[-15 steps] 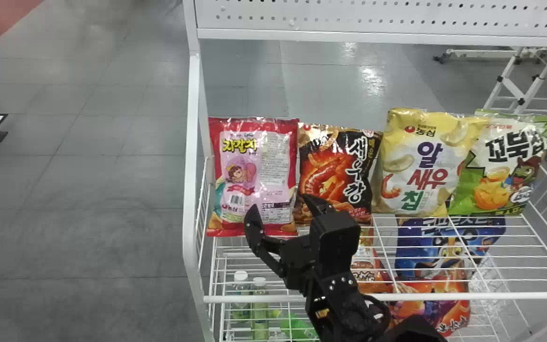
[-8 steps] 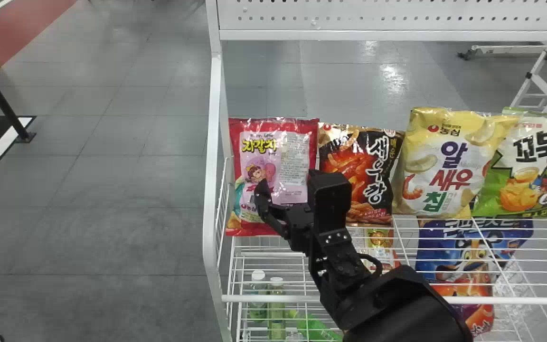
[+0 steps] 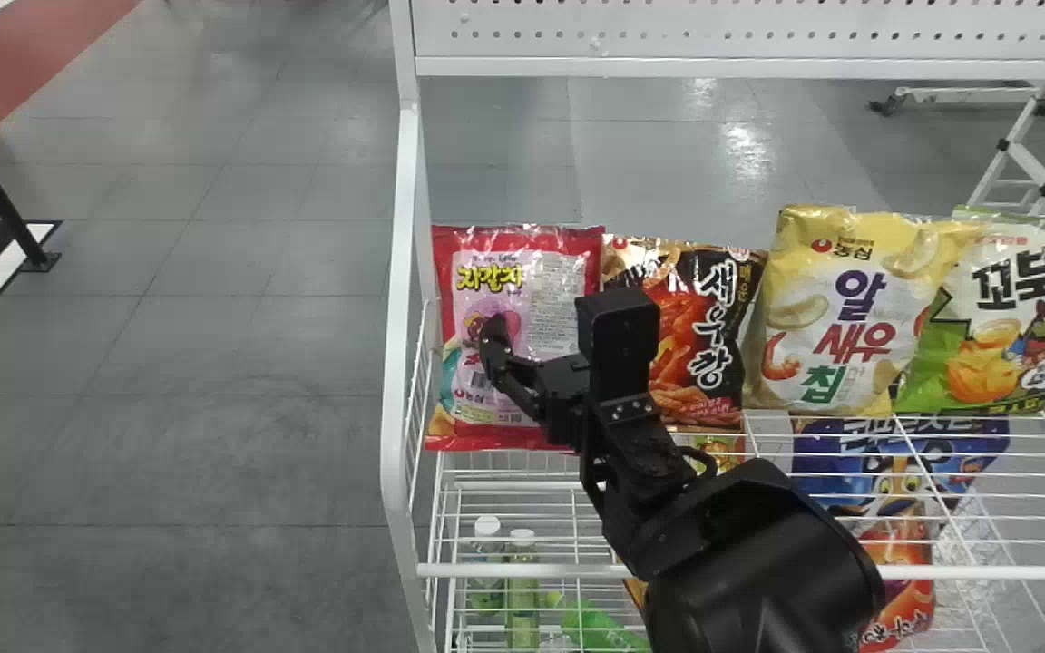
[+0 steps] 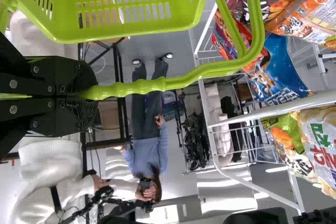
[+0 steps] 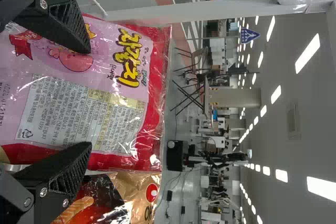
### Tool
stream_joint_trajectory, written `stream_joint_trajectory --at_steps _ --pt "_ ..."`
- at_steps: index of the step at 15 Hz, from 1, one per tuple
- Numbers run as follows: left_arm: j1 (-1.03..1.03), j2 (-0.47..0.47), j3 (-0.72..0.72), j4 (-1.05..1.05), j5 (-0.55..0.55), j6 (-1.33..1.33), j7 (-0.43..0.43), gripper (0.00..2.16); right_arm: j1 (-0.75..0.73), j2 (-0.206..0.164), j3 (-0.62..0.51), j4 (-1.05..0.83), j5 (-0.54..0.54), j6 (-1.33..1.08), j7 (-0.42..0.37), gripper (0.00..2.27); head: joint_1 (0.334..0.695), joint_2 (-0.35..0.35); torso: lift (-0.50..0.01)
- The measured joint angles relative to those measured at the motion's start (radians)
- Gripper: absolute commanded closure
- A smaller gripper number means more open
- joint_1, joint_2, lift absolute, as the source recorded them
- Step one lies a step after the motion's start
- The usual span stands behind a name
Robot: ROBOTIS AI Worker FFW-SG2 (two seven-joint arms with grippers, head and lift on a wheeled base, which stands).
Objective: Hold basket handle with left hand then pick Jagalchi snack with right hand and place into basket
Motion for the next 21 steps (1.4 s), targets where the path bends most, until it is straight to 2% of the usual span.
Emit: stream_joint_trajectory --at_steps 5,7,10,11,13,17,21 --pt "0.000 0.001 0.000 0.002 0.002 -0.001 -0.004 1.52 -0.001 0.011 0.017 0.000 -0.025 0.021 0.002 0.27 0.695 0.019 -0.010" --pt "0.000 0.002 0.001 0.004 0.004 -0.002 -0.006 1.52 -0.006 0.019 0.017 0.000 -0.026 0.049 0.015 0.73 0.695 0.028 -0.010" --pt "0.000 0.003 0.003 0.004 0.006 -0.003 -0.009 1.52 -0.018 0.024 0.014 0.000 -0.037 0.131 0.050 1.59 0.695 0.041 -0.010" --pt "0.000 0.003 0.004 0.004 0.006 -0.003 -0.009 1.52 -0.019 0.025 0.012 -0.001 -0.044 0.146 0.053 1.69 0.695 0.046 -0.010" --pt "0.001 0.003 0.004 0.004 0.007 -0.003 -0.009 1.52 -0.005 0.024 0.011 -0.021 -0.046 0.152 0.052 1.80 0.695 0.047 -0.010" --pt "0.001 0.003 0.004 0.004 0.008 -0.003 -0.007 1.52 0.048 0.012 0.005 -0.101 -0.038 0.130 0.042 1.80 0.695 0.040 -0.010" --pt "0.003 0.003 0.004 0.004 0.008 -0.002 -0.003 1.52 0.113 -0.026 -0.019 -0.199 -0.086 0.104 0.037 1.80 0.695 0.017 -0.010"
